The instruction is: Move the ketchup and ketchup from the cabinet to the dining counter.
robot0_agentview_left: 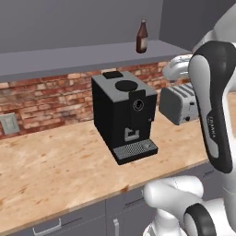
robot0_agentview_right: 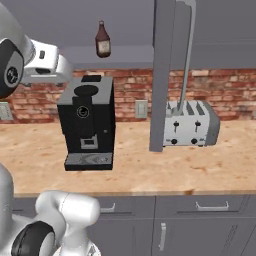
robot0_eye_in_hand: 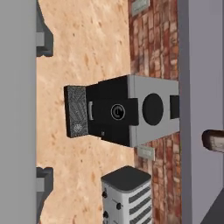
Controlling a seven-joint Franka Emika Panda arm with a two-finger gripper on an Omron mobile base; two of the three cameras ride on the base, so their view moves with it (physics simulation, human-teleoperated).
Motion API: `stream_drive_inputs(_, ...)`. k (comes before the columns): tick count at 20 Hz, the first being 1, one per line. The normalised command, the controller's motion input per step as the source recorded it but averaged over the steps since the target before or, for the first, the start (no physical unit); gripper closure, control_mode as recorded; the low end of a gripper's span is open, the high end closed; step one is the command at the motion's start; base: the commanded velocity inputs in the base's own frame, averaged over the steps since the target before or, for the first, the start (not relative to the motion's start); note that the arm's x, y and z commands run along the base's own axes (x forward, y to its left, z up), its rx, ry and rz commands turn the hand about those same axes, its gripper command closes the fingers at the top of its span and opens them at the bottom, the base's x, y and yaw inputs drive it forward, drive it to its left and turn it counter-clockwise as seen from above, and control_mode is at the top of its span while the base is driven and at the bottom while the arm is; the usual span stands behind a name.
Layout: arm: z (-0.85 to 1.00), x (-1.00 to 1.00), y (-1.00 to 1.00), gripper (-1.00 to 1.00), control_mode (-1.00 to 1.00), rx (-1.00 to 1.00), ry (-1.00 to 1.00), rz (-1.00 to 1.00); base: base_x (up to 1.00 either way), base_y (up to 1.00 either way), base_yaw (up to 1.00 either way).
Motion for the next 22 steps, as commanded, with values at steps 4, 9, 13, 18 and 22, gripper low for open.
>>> stream_drive_inputs(4,0.46,0.49,0.00,-1.00,-1.00,0.00,-0.04,-0.13,0.00,0.00,0.00)
stream_drive_inputs(9,0.38,0.60,0.00,-1.00,-1.00,0.00,-0.01,-0.18,0.00,0.00,0.00)
stream_drive_inputs(13,0.21,0.52,0.00,-1.00,-1.00,0.00,0.00,-0.15,0.00,0.00,0.00)
stream_drive_inputs(18,0.06,0.50,0.00,-1.00,-1.00,0.00,-0.03,-0.13,0.00,0.00,0.00)
stream_drive_inputs(22,0.00,0.55,0.00,-1.00,-1.00,0.00,-0.06,-0.10,0.00,0.00,0.00)
